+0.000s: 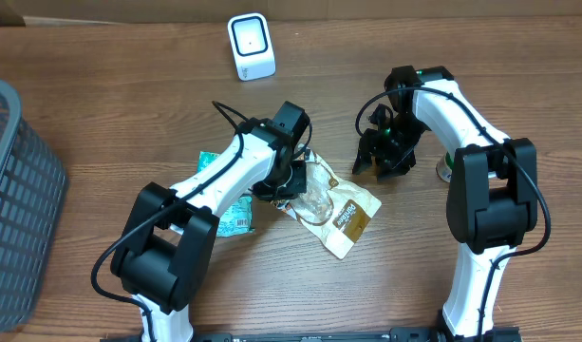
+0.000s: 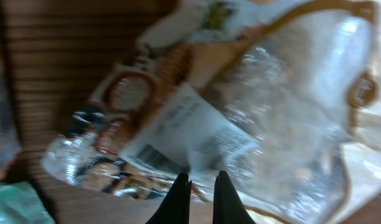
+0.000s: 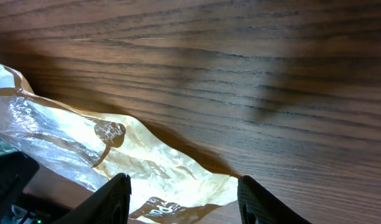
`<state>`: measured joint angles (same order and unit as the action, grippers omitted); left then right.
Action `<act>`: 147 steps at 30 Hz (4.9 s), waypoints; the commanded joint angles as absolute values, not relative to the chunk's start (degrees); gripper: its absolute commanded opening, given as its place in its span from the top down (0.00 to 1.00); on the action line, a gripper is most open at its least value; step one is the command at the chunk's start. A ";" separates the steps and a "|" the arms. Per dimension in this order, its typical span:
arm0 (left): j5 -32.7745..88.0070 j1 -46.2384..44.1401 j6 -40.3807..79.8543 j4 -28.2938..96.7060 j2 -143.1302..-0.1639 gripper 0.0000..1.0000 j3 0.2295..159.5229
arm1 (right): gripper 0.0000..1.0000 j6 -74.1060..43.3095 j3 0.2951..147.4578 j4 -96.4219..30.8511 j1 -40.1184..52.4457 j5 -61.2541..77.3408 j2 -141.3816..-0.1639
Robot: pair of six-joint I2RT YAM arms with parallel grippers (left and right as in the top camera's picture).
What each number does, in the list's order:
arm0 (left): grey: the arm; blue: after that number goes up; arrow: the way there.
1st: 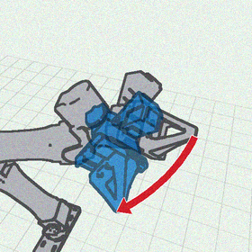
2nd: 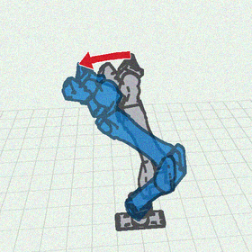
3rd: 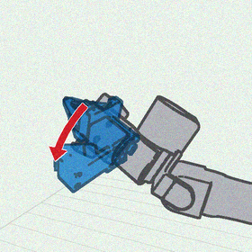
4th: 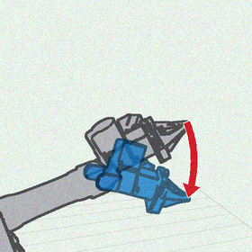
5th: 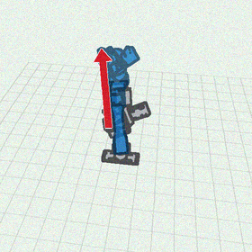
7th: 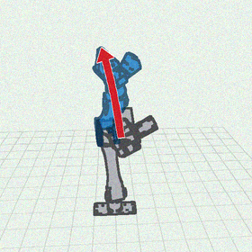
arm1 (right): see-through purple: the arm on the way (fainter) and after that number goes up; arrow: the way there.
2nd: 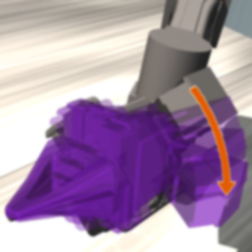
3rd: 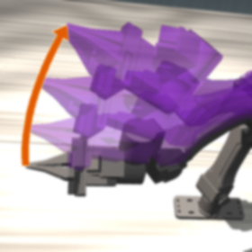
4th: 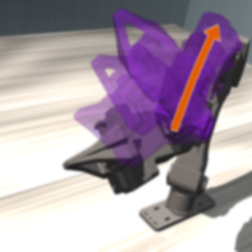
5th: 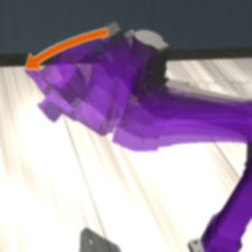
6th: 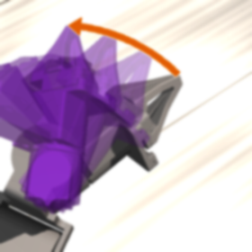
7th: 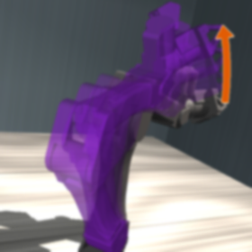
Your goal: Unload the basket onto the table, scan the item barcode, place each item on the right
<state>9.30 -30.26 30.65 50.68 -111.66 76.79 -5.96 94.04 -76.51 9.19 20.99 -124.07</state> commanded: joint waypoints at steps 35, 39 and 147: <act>15.38 -22.41 32.16 49.17 -112.20 0.96 76.25 | 0.60 4.99 83.31 -50.15 12.62 36.75 -124.31; 15.29 -22.13 32.14 48.42 -112.20 0.95 76.25 | 0.80 4.93 81.71 -48.66 12.95 36.77 -124.31; 31.64 -15.33 38.61 29.30 -120.62 0.96 67.42 | 0.85 -13.93 78.96 -39.03 21.32 45.10 -124.22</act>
<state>36.51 -14.90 39.88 29.23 -116.79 69.30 -13.37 79.40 -39.42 21.04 44.29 -123.83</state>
